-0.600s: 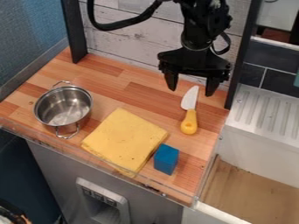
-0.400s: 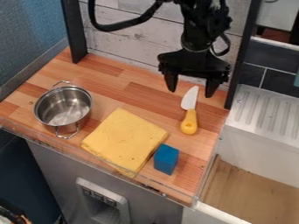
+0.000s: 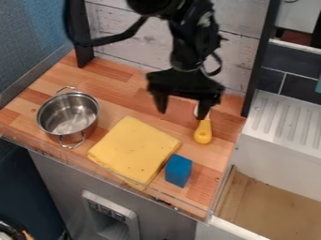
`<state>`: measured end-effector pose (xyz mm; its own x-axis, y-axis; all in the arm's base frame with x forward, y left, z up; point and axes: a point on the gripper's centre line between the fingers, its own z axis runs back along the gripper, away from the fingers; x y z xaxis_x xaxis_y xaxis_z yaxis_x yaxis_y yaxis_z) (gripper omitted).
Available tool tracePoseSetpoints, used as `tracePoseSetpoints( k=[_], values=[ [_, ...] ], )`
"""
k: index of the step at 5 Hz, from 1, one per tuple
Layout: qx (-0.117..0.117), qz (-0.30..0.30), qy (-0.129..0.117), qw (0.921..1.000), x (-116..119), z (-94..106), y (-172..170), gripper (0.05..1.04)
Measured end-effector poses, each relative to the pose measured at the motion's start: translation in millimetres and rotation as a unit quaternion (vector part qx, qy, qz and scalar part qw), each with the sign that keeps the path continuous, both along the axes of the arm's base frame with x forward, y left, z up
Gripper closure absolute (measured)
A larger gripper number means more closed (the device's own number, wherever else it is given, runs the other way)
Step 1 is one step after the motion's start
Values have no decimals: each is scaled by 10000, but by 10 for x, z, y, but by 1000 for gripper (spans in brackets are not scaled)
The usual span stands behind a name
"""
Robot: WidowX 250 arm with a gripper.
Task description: Put the yellow cloth in the upper left corner of the table
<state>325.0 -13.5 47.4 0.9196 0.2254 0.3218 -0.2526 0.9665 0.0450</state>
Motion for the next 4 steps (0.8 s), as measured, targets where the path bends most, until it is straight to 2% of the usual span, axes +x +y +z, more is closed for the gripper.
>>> tracePoseSetpoints(
  k=[1, 3, 4],
  values=[
    [-43, 323, 258, 9991, -188, -137, 221, 82],
    [-153, 459, 602, 9970, -439, -313, 313, 82],
    [-96, 663, 794, 9946, -531, -373, 411, 82]
  ],
)
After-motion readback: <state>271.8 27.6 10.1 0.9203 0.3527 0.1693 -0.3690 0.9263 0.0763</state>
